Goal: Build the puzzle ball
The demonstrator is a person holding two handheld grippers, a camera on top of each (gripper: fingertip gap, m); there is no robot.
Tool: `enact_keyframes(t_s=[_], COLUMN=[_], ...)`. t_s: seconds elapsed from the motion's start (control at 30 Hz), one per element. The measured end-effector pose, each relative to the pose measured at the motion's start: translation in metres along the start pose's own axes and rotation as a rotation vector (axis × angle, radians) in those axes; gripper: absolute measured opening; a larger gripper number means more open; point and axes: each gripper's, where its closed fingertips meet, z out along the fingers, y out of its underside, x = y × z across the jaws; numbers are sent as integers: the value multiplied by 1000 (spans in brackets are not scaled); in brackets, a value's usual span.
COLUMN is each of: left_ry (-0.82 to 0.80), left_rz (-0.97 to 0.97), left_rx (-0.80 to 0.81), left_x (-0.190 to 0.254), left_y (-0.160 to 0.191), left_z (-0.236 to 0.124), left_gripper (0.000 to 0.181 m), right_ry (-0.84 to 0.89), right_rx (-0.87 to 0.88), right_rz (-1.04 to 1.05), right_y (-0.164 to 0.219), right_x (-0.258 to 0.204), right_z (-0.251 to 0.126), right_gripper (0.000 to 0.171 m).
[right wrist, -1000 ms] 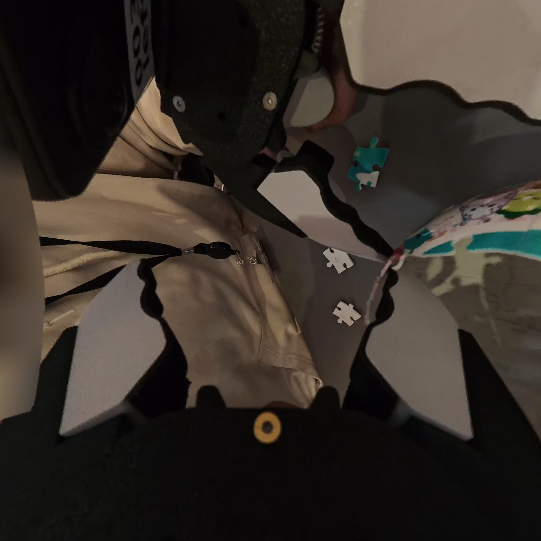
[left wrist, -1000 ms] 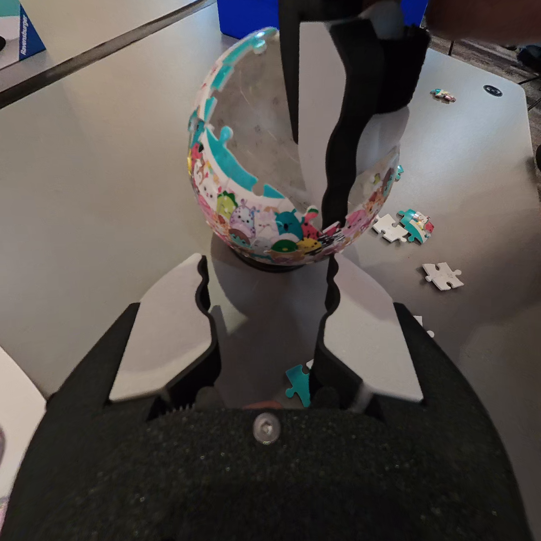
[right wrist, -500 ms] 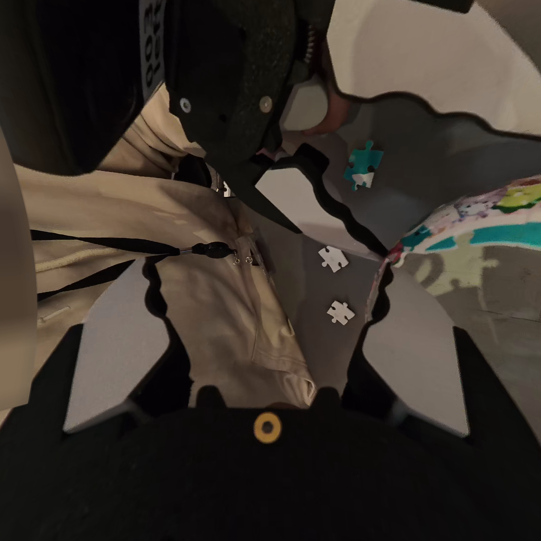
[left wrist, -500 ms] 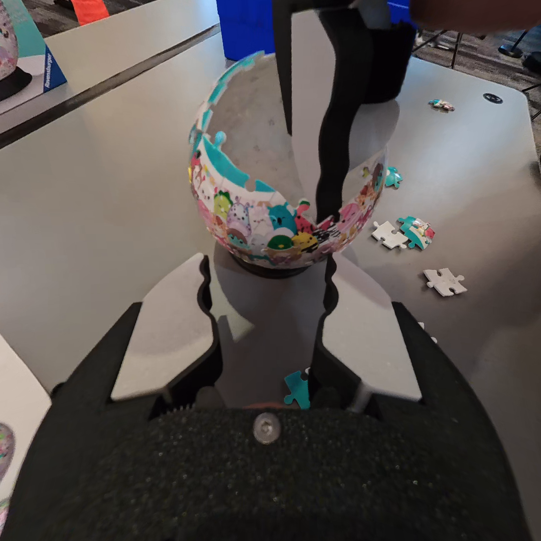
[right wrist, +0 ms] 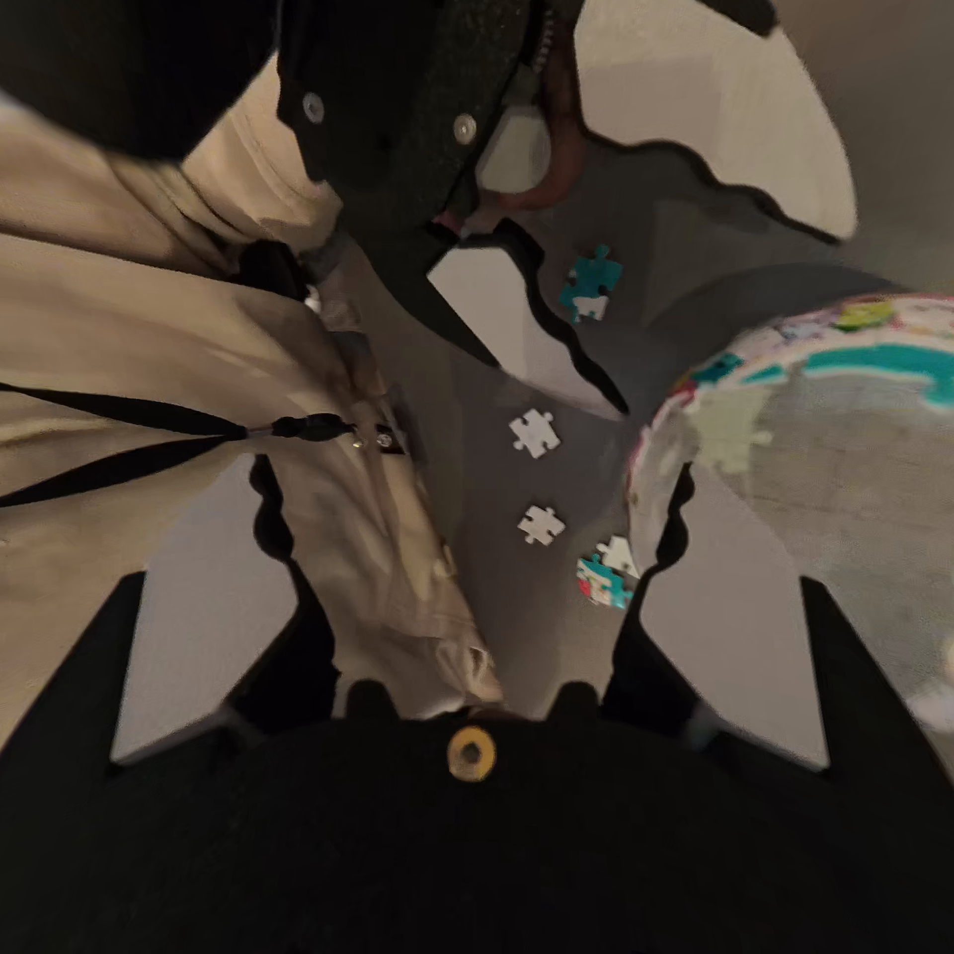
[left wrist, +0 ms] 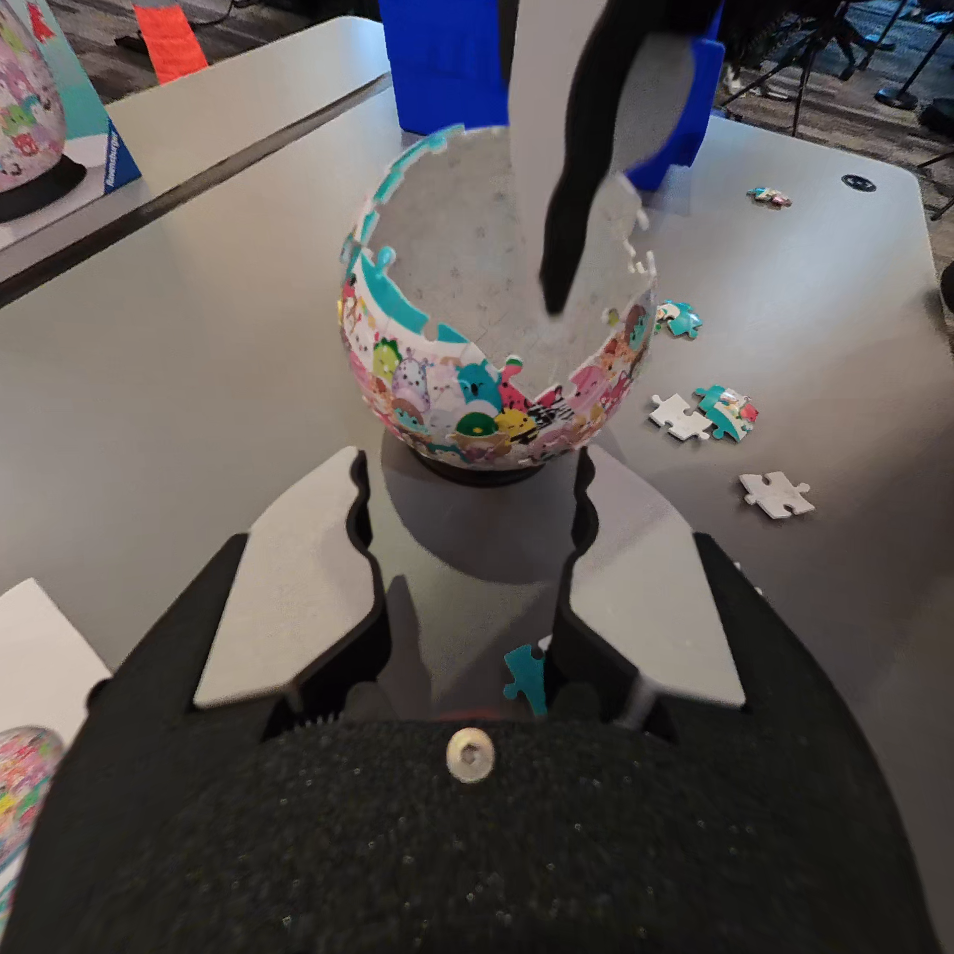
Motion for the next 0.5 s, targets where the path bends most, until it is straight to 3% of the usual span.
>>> enact_keyframes(t_s=[0.1, 0.17, 0.33, 0.4, 0.5], left_ry=[34, 94, 178, 169, 123], left_rz=[-5, -51, -199, -216, -222], left_rx=[-2, -34, -58, -89, -165], left_x=[5, 15, 31, 33, 32], left_y=[3, 10, 11, 11, 16], left_z=[-5, -6, 5, 15, 31], left_gripper=[97, 101, 102, 104, 106], right_ry=[167, 277, 577, 549, 449], right_rx=[75, 171, 308, 317, 421], right_rz=[-139, -239, -347, -367, -451], right_y=[13, 25, 69, 76, 62], right_x=[1, 6, 109, 138, 146], right_z=[-33, -56, -62, -40, -18], right_gripper=[133, 126, 121, 128, 127])
